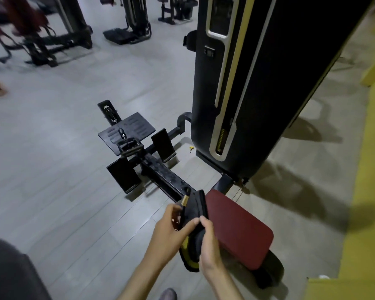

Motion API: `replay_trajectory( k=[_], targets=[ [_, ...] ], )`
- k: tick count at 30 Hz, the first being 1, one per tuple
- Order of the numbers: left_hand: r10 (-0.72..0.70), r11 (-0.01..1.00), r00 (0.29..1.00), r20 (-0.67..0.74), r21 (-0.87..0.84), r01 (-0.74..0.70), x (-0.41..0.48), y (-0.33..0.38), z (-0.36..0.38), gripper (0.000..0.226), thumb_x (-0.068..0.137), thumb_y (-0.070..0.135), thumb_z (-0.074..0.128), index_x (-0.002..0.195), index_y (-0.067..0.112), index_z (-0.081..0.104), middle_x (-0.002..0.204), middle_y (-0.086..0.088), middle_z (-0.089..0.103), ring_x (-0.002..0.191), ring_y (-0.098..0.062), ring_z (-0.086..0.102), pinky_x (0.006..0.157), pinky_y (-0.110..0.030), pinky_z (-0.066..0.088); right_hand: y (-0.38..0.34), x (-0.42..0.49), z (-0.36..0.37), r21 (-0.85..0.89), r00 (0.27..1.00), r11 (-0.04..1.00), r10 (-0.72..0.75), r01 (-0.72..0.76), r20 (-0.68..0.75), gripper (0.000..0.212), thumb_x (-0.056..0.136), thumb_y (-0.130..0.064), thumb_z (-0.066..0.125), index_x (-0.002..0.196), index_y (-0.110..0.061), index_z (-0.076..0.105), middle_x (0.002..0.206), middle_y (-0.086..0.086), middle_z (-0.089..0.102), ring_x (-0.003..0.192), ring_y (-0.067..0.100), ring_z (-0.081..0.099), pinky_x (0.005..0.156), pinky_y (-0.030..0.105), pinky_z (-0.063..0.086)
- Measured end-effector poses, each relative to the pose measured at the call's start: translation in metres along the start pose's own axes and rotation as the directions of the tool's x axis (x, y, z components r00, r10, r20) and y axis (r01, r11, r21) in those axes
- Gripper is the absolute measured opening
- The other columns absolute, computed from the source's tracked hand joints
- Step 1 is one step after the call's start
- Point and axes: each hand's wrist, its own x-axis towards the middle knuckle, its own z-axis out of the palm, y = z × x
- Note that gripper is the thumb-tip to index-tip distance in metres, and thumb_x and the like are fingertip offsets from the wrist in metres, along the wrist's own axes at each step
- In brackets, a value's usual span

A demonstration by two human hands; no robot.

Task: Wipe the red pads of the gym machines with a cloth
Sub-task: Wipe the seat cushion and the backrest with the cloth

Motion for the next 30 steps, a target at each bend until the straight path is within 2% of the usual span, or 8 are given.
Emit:
replay_trajectory(
  k=[3, 6, 10, 13, 17, 23, 27, 30],
  targets=[
    [-0.050, 0.999, 0.998, -0.032, 0.001, 0.050, 0.009, -0.011, -0.029, 0.042, 0.082, 0.059, 0.076, 0.101, 0.028, 0.054, 0.092, 0.009, 0.071, 0.080, -0.005, 0.069, 0.069, -0.034, 0.061, -0.001, 0.003, 0.033, 0.012, 0.994, 0.997, 0.074, -0.076, 0.085, 0.050, 0.109, -0.038, 0.029, 0.124, -0.013, 0.070, 0.115, 0.013, 0.076, 0.108, 0.023, 0.073, 0.085, 0.036, 0.058],
    [-0.095, 0.993, 0.995, -0.001, -0.074, 0.095, 0.028, -0.029, -0.072, 0.031, 0.087, 0.045, 0.078, 0.096, 0.023, 0.058, 0.094, 0.007, 0.075, 0.083, -0.009, 0.073, 0.075, -0.039, 0.062, 0.007, 0.024, 0.069, 0.071, 0.991, 0.992, 0.099, -0.105, 0.087, 0.049, 0.108, -0.034, 0.032, 0.125, -0.008, 0.070, 0.118, 0.019, 0.073, 0.112, 0.032, 0.071, 0.099, 0.048, 0.053],
    [-0.118, 0.987, 0.988, -0.104, -0.121, 0.105, 0.059, -0.053, -0.136, 0.020, 0.088, 0.034, 0.080, 0.096, 0.028, 0.063, 0.093, 0.008, 0.074, 0.081, -0.007, 0.072, 0.066, -0.026, 0.058, 0.013, 0.059, 0.136, 0.061, 0.989, 0.991, 0.110, -0.116, 0.102, 0.047, 0.106, -0.033, 0.035, 0.120, -0.008, 0.072, 0.115, 0.020, 0.074, 0.107, 0.033, 0.072, 0.097, 0.049, 0.052],
    [-0.197, 0.972, 0.962, -0.190, -0.166, 0.166, 0.084, -0.065, -0.183, 0.030, 0.087, 0.039, 0.079, 0.103, 0.031, 0.056, 0.100, 0.010, 0.068, 0.080, -0.001, 0.069, 0.067, -0.024, 0.057, 0.012, 0.085, 0.198, 0.000, 0.991, 0.995, 0.102, -0.102, 0.092, 0.048, 0.106, -0.032, 0.034, 0.119, -0.006, 0.071, 0.113, 0.020, 0.075, 0.105, 0.032, 0.073, 0.094, 0.046, 0.053],
    [-0.190, 0.966, 0.974, -0.124, -0.202, 0.163, 0.123, -0.073, -0.242, 0.031, 0.085, 0.046, 0.080, 0.103, 0.029, 0.061, 0.097, 0.015, 0.073, 0.090, 0.000, 0.069, 0.081, -0.033, 0.061, 0.011, 0.120, 0.263, -0.047, 0.988, 0.996, 0.085, -0.079, 0.129, 0.052, 0.107, -0.035, 0.031, 0.126, -0.006, 0.069, 0.119, 0.019, 0.073, 0.115, 0.031, 0.069, 0.109, 0.051, 0.047],
    [-0.185, 0.959, 0.977, -0.104, -0.235, 0.156, 0.191, -0.076, -0.309, 0.032, 0.086, 0.037, 0.080, 0.107, 0.027, 0.059, 0.096, 0.016, 0.073, 0.089, -0.001, 0.071, 0.081, -0.032, 0.060, 0.003, 0.180, 0.335, -0.015, 0.990, 0.998, 0.055, -0.054, 0.129, 0.051, 0.106, -0.034, 0.032, 0.130, -0.005, 0.067, 0.124, 0.021, 0.070, 0.120, 0.034, 0.066, 0.112, 0.054, 0.044],
    [-0.124, 0.990, 0.981, -0.147, -0.090, 0.112, 0.249, -0.090, -0.358, 0.010, 0.089, 0.028, 0.074, 0.086, 0.027, 0.065, 0.081, 0.014, 0.072, 0.078, -0.002, 0.067, 0.071, -0.029, 0.055, -0.015, 0.227, 0.386, 0.043, 0.997, 0.999, 0.027, -0.030, 0.067, 0.051, 0.105, -0.032, 0.033, 0.128, -0.001, 0.066, 0.121, 0.024, 0.071, 0.115, 0.035, 0.068, 0.099, 0.047, 0.052],
    [-0.126, 0.992, 0.968, -0.217, -0.005, 0.128, 0.299, -0.108, -0.407, 0.028, 0.087, 0.029, 0.076, 0.068, 0.020, 0.059, 0.067, 0.006, 0.063, 0.063, -0.004, 0.057, 0.056, -0.019, 0.043, -0.027, 0.276, 0.424, 0.102, 1.000, 0.995, 0.017, -0.016, -0.014, 0.052, 0.105, -0.036, 0.034, 0.128, -0.003, 0.066, 0.121, 0.021, 0.072, 0.115, 0.037, 0.067, 0.097, 0.047, 0.051]
  ],
)
